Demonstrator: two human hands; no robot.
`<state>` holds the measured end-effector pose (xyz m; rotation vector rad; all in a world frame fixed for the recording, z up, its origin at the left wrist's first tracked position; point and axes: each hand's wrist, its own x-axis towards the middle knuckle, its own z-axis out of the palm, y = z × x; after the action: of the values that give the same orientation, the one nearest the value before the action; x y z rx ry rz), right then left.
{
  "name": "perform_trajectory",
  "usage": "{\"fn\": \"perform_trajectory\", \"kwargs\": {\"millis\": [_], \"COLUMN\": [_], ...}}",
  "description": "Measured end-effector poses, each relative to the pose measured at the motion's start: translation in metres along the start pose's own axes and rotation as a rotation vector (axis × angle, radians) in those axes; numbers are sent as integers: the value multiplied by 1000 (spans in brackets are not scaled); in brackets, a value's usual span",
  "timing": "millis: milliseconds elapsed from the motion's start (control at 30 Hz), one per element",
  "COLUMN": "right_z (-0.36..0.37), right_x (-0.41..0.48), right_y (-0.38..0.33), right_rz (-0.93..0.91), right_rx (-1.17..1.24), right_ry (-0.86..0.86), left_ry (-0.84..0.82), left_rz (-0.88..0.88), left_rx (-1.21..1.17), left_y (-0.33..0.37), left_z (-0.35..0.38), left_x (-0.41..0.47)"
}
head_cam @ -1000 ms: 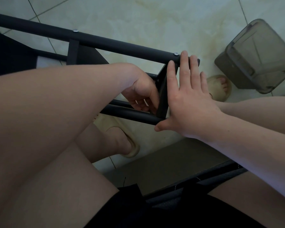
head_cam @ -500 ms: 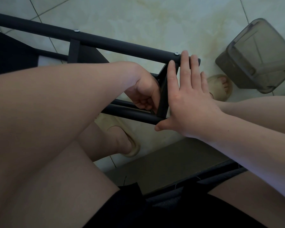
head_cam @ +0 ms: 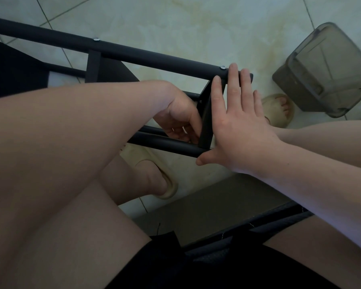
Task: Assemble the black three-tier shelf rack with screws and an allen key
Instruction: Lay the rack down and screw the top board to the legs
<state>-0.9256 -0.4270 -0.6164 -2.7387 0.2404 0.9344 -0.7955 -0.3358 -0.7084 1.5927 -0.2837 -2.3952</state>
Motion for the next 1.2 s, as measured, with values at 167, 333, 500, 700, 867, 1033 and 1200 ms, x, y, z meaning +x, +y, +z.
{"fn": "perform_trajectory", "kwargs": {"millis": [167, 333, 500, 700, 867, 1033, 1200], "right_z": [1, 1, 1, 0, -1, 0, 0], "right_x": [-1, -2, -2, -1, -1, -2, -2], "right_y": [-1, -1, -1, -1, -1, -1, -1], "right_rz": [0, -4, -6, -2, -4, -10, -5], "right_rx": [0, 1, -2, 5, 3, -1, 5], "right_ry": [7, 10, 7, -4, -2, 9, 3], "left_ry": [8, 22, 10, -11, 22, -8, -14], "left_rz": [-3, 13, 22, 15, -27, -27, -16], "left_rx": [29, 26, 14, 27, 47, 36, 13], "left_y": [3, 4, 4, 3, 1, 2, 3], "left_z": [2, 3, 2, -1, -1, 2, 2], "left_x": [2, 2, 0, -1, 0, 2, 3]}}
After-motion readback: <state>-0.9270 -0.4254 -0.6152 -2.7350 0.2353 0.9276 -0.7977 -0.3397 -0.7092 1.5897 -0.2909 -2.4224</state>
